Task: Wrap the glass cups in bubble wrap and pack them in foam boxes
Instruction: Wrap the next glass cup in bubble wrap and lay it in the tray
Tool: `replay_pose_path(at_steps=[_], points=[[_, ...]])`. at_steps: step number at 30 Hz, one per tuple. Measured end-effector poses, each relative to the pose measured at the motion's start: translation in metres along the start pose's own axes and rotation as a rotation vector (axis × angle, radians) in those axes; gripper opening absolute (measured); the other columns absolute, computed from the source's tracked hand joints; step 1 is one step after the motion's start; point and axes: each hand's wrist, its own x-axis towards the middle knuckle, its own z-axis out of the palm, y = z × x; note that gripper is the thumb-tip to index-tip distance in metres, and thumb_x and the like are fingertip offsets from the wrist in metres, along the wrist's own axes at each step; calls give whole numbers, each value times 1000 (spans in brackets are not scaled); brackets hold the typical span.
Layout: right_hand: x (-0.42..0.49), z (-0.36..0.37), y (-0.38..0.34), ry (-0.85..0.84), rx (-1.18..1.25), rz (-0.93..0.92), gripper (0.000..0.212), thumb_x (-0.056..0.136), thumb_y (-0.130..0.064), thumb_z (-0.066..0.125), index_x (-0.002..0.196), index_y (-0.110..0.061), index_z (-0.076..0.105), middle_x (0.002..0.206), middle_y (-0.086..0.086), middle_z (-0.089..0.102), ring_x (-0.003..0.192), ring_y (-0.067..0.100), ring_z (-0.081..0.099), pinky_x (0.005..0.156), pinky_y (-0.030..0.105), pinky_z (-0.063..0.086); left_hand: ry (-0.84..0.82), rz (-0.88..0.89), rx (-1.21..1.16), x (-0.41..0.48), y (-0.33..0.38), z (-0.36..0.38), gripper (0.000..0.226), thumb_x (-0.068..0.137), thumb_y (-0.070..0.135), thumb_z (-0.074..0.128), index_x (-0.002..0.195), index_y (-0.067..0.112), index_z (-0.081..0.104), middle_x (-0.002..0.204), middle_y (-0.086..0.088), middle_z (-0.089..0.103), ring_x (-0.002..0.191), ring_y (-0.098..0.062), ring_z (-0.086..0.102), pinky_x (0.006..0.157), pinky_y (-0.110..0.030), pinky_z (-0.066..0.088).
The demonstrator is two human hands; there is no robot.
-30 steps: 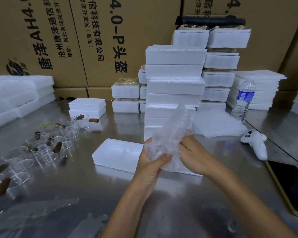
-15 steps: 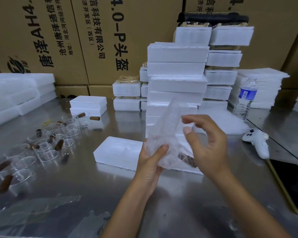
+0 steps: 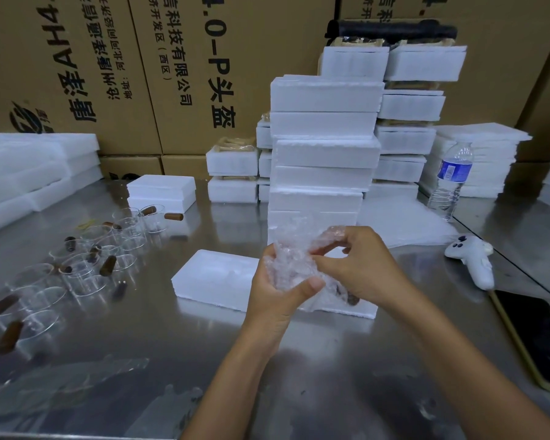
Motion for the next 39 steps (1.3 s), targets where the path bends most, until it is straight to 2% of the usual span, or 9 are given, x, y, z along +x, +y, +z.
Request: replay_pose_path(at_steps=[4,8,15,18,21,28,31,34,39], points=[[-2,-1,0,-82,-133,-156,26,86,-17,55,73,-39,61,81,-15,56,76,-12,55,55,3,42,-24,61,16,-1,3,-1,78,48,42,85,118,40,52,112,15,65,108,-6,62,78,-18,52],[-5,-1,8,-217,-77,-54,29,89,-21,44,80,3,58,88,0,46,71,4,46,53,12,34,-68,81,54,-2,9,-1,56,53,44,82,100,60,57,108,22,65,106,-4,62,77,-19,53],[1,-5,12,264,287,-41,21,78,-26,71,85,-27,51,83,-14,58,78,5,57,72,25,43,-159,30,29,-3,13,-11,61,49,67,81,103,47,62,117,3,65,113,-22,61,94,-42,51],[4,-4,14,191,300,13,33,78,-31,70,103,-35,49,102,-13,57,92,8,58,77,25,46,-206,25,76,-4,14,-13,53,56,61,80,103,47,62,114,5,66,111,-20,62,91,-36,53],[1,-1,10,127,339,-96,25,84,-9,65,90,-33,64,92,-14,67,94,8,63,82,25,49,-218,44,123,-3,16,-13,38,64,50,74,100,48,62,108,8,68,105,-15,65,83,-28,53],[-13,7,6,-47,358,-165,27,80,-38,46,83,-44,72,100,-15,68,106,6,58,95,20,41,-118,141,176,-1,16,-12,41,68,49,71,106,42,58,107,11,67,102,-10,64,84,-25,51],[-15,5,4,-17,230,-158,35,86,-55,36,79,-49,69,94,-31,60,106,-6,49,88,2,32,-132,148,198,-2,18,-12,43,68,51,70,108,48,54,109,17,65,103,-5,63,81,-20,51],[-11,5,3,-37,132,-103,39,92,-45,43,70,-26,69,88,-13,56,100,-2,45,73,-1,34,-141,159,200,-4,20,-11,41,67,51,69,105,57,54,110,22,63,105,-3,62,80,-18,51],[1,-5,-1,-203,112,78,35,84,-23,60,49,-19,59,76,-3,54,64,12,52,53,24,43,-162,187,258,-4,26,-8,43,61,52,68,101,63,55,111,29,60,108,-4,60,86,-28,54]])
